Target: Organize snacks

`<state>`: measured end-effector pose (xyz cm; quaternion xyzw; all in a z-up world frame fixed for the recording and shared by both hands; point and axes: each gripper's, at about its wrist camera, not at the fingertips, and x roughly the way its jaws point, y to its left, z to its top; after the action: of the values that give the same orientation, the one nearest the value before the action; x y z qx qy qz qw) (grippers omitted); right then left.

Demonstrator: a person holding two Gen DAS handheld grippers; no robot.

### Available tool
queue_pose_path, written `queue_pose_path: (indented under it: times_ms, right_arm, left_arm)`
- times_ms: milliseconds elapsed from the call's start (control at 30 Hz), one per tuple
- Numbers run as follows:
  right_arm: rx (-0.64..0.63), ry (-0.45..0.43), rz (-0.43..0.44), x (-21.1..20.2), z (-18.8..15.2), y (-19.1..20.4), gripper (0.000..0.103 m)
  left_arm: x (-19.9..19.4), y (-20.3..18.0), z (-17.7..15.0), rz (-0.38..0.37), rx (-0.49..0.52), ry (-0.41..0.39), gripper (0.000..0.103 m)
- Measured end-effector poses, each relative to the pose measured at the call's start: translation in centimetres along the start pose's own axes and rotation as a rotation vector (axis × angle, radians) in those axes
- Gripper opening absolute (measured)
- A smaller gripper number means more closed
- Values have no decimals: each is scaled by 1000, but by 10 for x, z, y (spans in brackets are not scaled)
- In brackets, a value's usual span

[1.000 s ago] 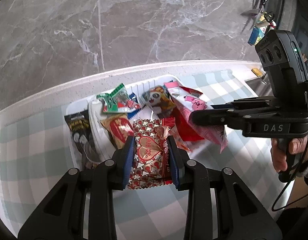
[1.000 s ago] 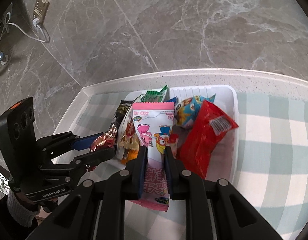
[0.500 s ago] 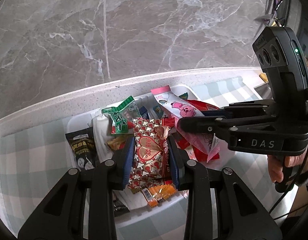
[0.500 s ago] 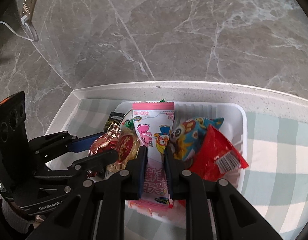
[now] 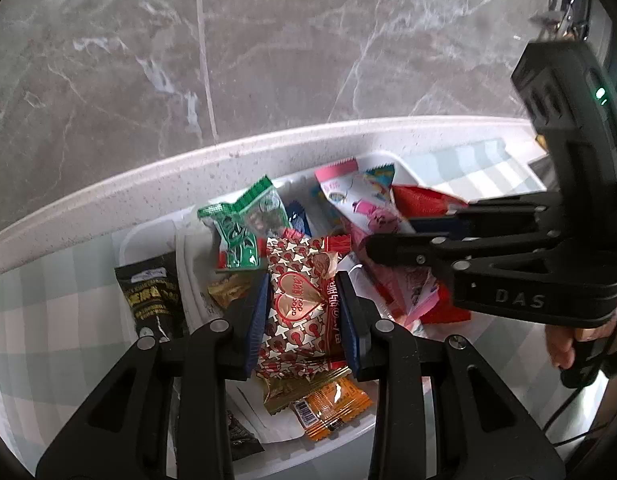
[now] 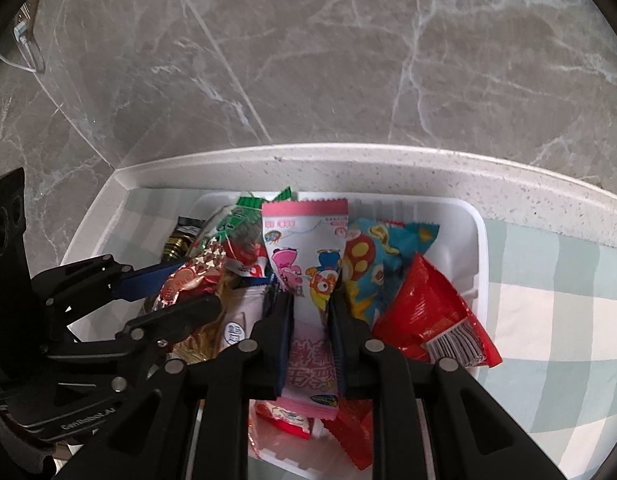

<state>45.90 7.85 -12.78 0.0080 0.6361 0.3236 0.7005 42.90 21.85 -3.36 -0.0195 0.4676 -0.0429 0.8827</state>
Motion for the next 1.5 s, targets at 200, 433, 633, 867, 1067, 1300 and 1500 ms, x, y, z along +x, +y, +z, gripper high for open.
queue_pose_path:
  times_ms: [200,433,633,867,1067,1300,1500]
  right_arm:
    - [-21,-7,-14,-2,0,6,23]
    - [-13,-31,-2,-17,-5,7,37]
    - [-20,-48,4,-27,-7,12,42]
    - [-16,-77,14,-46,-14,19,46]
    - [17,-112,29,-70,-31,22,62]
    - [50,-180,6,-116,-58,24,87]
    - [12,-250,-51,-161,-83,36,97]
  left_arm:
    - [4,-2,-1,19,-1,-1,45]
    - [-3,-3,-3,22,-8,-15,48]
    - [-18,-1,-8,32,-12,-26,51]
    - [-40,-4,-13,37,-15,-49,61]
    - [-61,-5,-24,30,-55,-60,81]
    - [-98,-18,-43,25,-84,-94,92]
    - [-137,-42,-59,45,-63,-134,98]
